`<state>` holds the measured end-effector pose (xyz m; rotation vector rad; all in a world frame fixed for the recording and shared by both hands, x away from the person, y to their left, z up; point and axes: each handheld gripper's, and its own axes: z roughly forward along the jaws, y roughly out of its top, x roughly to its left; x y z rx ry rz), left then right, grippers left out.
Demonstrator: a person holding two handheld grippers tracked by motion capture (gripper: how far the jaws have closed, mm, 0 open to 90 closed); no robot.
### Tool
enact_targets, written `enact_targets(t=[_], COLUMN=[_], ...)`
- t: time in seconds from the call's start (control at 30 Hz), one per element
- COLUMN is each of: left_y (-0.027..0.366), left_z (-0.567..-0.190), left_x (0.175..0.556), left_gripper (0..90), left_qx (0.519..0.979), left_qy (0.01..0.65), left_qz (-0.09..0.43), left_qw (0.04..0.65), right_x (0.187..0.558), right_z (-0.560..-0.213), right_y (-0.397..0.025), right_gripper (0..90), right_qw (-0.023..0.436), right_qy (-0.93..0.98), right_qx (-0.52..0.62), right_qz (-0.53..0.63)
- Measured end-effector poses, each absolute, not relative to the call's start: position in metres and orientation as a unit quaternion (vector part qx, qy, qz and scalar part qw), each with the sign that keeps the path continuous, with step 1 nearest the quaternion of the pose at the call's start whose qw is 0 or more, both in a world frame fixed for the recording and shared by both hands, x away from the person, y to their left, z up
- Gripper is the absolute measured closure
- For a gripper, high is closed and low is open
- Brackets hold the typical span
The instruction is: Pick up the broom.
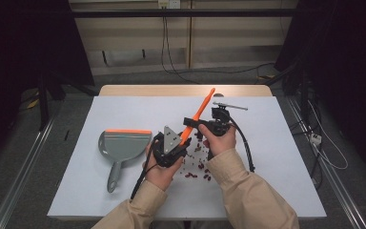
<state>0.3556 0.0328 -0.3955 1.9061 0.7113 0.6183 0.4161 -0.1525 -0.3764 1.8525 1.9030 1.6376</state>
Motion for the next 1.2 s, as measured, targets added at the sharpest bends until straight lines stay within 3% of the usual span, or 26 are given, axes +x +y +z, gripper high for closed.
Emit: enact_targets(t=[0.23,0.6,0.77,1.03,1.1,1.2], left_y=[0.027,0.025,0.020,0.010,0.011,0.015], left_z=[-0.397,-0.393,-0.396,-0.401,-0.404,-0.401], left_x=[0.352,0.351,0.347,0.345,0.348,0.350], left_gripper=[65.6,65.4,63.1,52.1,45.9,41.8], left_qx=[0.792,0.791,0.795,0.798,0.797,0.791], left_qy=[0.275,0.263,0.248,0.234,0.242,0.244], left_qz=[0.277,0.290,0.304,0.314,0.305,0.289], left_qw=[0.469,0.471,0.462,0.459,0.462,0.480], right_x=[0.420,0.421,0.422,0.425,0.424,0.423], right_z=[-0.374,-0.372,-0.370,-0.365,-0.363,-0.358], right_y=[-0.160,-0.157,-0.159,-0.166,-0.168,-0.171], right_gripper=[53.8,51.1,56.4,66.6,69.6,70.1], right_qw=[-0.021,-0.008,-0.020,-0.061,-0.068,-0.057], right_qy=[0.584,0.586,0.579,0.560,0.563,0.571], right_qx=[0.620,0.623,0.635,0.631,0.620,0.606], right_qz=[0.523,0.519,0.510,0.533,0.543,0.550])
